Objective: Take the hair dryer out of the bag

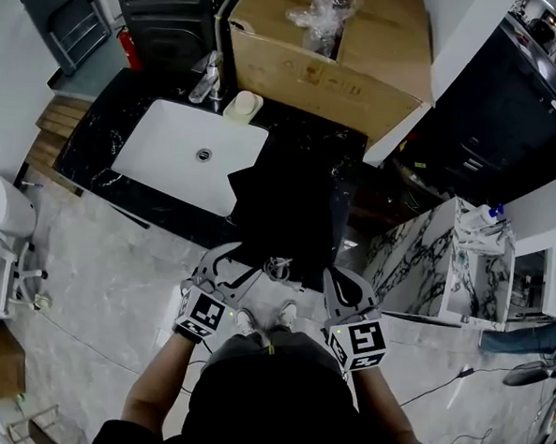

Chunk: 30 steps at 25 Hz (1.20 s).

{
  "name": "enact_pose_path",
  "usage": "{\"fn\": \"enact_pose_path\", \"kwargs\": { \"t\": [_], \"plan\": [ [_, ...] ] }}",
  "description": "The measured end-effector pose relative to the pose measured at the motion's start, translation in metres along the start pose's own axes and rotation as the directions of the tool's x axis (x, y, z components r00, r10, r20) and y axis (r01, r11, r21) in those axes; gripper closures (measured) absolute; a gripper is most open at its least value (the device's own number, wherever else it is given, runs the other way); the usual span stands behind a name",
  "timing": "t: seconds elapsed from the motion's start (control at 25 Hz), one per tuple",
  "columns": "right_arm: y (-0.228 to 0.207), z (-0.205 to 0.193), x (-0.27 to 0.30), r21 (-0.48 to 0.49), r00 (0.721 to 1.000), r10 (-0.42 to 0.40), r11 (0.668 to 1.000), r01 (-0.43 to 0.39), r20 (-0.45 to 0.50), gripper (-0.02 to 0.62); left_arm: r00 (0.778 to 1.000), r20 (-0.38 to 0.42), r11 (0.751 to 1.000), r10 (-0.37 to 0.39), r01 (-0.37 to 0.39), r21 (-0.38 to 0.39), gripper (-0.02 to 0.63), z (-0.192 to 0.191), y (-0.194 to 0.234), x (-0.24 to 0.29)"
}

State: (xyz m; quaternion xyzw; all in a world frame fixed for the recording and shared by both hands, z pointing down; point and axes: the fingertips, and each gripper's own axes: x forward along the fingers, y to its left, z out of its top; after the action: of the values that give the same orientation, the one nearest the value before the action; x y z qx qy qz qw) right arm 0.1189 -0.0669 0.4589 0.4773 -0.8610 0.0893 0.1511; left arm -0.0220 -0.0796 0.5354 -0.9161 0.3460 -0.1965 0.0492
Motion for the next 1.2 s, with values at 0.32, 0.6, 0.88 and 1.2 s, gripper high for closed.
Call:
{"fn": "enact_pose_path", "kwargs": {
  "t": [0.32, 0.6, 0.88, 1.2],
  "plan": [
    [0.019, -0.03, 0.011, 0.026, 0.996, 0.041, 0.999, -0.039, -0.077, 0.581, 0.988, -0.112, 0.989, -0.108, 0.118, 0.093, 0.275, -0.039, 0.011, 0.043],
    [0.034, -0.045, 0.017, 0.021, 0.99, 0.073, 0.997, -0.071, -0.122, 0.581, 0.984, -0.11, 0.983, -0.141, 0.152, 0.099, 0.317, -0.033, 0.022, 0.057],
    [0.05, -0.051, 0.035, 0.019, 0.986, 0.106, 0.994, -0.104, -0.132, 0.58, 0.982, -0.091, 0.986, -0.163, 0.164, 0.007, 0.555, -0.024, 0.027, 0.065],
    [0.057, -0.059, 0.072, 0.065, 0.982, 0.08, 0.995, -0.07, -0.169, 0.552, 0.993, -0.043, 0.994, -0.106, 0.106, 0.001, 0.569, 0.024, 0.043, 0.07]
  ]
}}
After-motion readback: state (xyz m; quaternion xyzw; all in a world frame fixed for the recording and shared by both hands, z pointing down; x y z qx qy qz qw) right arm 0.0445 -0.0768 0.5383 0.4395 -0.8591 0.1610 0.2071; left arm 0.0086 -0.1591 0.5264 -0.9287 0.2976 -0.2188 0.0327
